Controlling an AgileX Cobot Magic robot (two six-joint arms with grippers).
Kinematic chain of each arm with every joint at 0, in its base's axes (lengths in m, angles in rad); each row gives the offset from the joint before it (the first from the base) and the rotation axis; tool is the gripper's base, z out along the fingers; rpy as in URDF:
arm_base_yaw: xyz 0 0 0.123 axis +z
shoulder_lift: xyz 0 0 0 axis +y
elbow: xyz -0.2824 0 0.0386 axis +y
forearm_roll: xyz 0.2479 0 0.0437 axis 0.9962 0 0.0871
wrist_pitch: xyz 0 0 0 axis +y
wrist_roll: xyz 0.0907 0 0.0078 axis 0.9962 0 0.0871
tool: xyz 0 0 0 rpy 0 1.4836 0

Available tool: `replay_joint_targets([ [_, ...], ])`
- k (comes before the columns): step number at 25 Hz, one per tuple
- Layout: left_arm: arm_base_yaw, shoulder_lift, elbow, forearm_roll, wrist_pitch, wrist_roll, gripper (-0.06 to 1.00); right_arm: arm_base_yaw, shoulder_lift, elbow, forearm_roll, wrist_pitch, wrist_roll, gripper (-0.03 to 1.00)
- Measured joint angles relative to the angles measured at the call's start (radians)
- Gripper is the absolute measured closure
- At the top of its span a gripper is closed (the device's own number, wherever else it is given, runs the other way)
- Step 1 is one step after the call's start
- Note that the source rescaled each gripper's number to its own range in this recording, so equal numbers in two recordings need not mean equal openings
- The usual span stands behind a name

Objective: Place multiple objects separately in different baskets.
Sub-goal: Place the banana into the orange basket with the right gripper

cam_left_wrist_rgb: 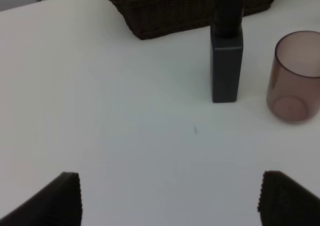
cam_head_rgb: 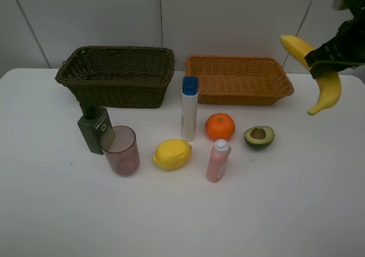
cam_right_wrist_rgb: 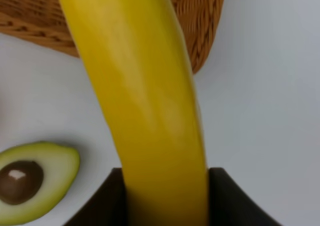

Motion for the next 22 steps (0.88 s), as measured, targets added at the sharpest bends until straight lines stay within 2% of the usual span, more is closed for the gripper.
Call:
replay_joint_targets([
  [7,0.0,0.0,0.0,0.0,0.0,0.0,0.0,0.0,0.139,-0.145,0.127,0.005,-0.229,0.81],
  [10,0.0,0.0,0.0,0.0,0.0,0.0,0.0,0.005,0.218,-0.217,0.144,0.007,-0.303,0.81],
  [16,0.0,0.0,0.0,0.0,0.0,0.0,0.0,0.083,0.377,-0.387,0.084,0.008,-0.363,0.81],
  [22,0.0,0.0,0.0,0.0,0.0,0.0,0.0,0.149,0.511,-0.526,-0.028,0.007,-0.372,0.81],
])
